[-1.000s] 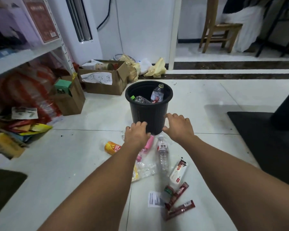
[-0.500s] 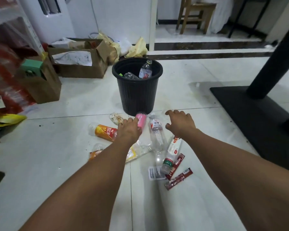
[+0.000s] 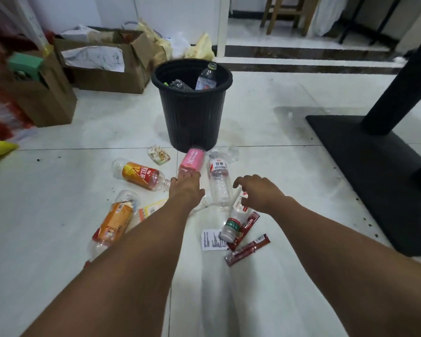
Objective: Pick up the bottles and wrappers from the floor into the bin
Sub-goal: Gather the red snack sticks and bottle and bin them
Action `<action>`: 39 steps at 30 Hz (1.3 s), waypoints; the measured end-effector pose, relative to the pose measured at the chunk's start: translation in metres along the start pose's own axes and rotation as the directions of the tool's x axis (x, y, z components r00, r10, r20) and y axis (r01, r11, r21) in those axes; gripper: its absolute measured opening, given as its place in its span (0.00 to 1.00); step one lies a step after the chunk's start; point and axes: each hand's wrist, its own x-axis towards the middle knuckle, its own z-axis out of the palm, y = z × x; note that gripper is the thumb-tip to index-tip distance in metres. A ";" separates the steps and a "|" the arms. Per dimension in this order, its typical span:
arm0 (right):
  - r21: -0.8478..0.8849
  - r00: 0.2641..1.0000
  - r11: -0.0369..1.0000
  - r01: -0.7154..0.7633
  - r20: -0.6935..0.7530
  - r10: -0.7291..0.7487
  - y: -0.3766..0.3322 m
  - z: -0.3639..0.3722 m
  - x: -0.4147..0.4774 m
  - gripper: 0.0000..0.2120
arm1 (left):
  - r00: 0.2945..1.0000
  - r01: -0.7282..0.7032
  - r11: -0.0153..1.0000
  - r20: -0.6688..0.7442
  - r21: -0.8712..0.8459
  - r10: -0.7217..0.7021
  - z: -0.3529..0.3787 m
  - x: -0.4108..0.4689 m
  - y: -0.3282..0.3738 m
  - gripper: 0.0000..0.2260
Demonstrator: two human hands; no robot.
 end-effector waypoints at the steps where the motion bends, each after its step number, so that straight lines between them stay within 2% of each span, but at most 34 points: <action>1: 0.007 0.999 1.000 0.022 0.038 -0.022 0.002 0.010 -0.002 0.21 | 1.000 0.010 1.000 0.013 0.006 -0.010 0.005 -0.001 0.001 0.24; 6: -0.014 0.985 0.995 0.103 0.141 -0.100 0.007 0.067 -0.013 0.18 | 0.999 0.048 0.999 0.011 0.014 -0.048 0.039 -0.004 0.000 0.22; 16: -0.064 0.966 0.980 0.190 0.192 -0.175 0.021 0.112 -0.038 0.23 | 0.998 0.013 1.000 0.059 0.007 -0.014 0.099 -0.018 0.020 0.21; 19: -0.165 0.966 0.960 0.224 0.170 -0.196 0.016 0.132 -0.049 0.23 | 0.998 -0.008 1.000 0.057 -0.008 0.009 0.104 -0.016 0.031 0.21; 23: -0.237 0.972 0.949 0.209 0.157 -0.175 0.014 0.146 -0.052 0.22 | 0.999 -0.021 0.999 0.031 -0.034 0.022 0.102 -0.011 0.035 0.22; 30: -0.214 0.977 0.963 0.165 0.172 -0.129 0.026 0.134 -0.044 0.17 | 1.000 -0.020 0.999 -0.011 -0.034 0.019 0.088 -0.007 0.020 0.21; 34: -0.209 0.971 0.963 0.169 0.204 -0.126 0.040 0.125 -0.046 0.12 | 0.989 -0.104 0.994 -0.106 -0.038 0.100 0.074 -0.007 0.035 0.19; 39: -0.210 0.979 0.971 0.115 0.190 -0.075 0.056 0.117 -0.047 0.10 | 0.921 -0.327 0.945 -0.224 -0.007 0.317 0.069 -0.010 0.074 0.18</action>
